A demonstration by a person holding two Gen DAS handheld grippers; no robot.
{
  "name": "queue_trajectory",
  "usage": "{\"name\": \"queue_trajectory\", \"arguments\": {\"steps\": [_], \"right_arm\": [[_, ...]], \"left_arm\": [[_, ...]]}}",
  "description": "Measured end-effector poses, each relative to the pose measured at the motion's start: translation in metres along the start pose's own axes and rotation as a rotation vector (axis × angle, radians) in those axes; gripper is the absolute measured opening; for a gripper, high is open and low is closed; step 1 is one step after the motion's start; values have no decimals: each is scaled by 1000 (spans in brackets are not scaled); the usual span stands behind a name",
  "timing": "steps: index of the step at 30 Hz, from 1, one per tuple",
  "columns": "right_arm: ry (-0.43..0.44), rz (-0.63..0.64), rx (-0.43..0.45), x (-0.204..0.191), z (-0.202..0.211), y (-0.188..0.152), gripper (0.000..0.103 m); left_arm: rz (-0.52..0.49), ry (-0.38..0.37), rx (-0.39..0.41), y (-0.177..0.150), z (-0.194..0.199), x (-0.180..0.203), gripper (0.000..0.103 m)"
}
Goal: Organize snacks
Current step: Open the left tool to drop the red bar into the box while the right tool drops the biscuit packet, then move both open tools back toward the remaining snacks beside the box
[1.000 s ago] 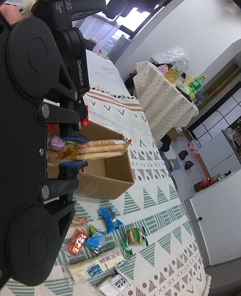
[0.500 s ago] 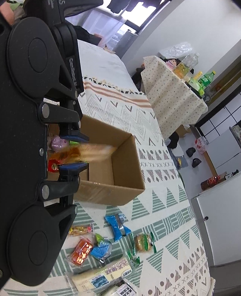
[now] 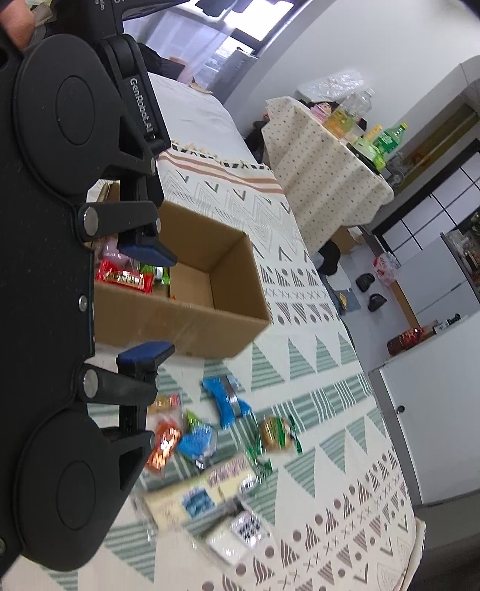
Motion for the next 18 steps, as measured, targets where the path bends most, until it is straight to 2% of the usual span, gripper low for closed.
{"name": "queue_trajectory", "arguments": {"steps": [3, 13, 18], "right_arm": [[-6, -7, 11, 12, 9, -1, 53], [-5, -23, 35, 49, 35, 2, 71], [-15, -26, 48, 68, 46, 6, 72]], "left_arm": [[-7, 9, -5, -5, 0, 6, 88], [-63, 19, 0, -19, 5, 39, 92], [-97, 2, 15, -26, 7, 60, 95]]}}
Point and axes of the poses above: each gripper's, at about its wrist camera, not at the fingertips, and z roughly against the way its jaws point, x to its right, y to its top, the point moved 6 cm from there along -z, roughly the way its jaws point, and after that the axes turned 11 degrees about -x, right-handed, at the moved point
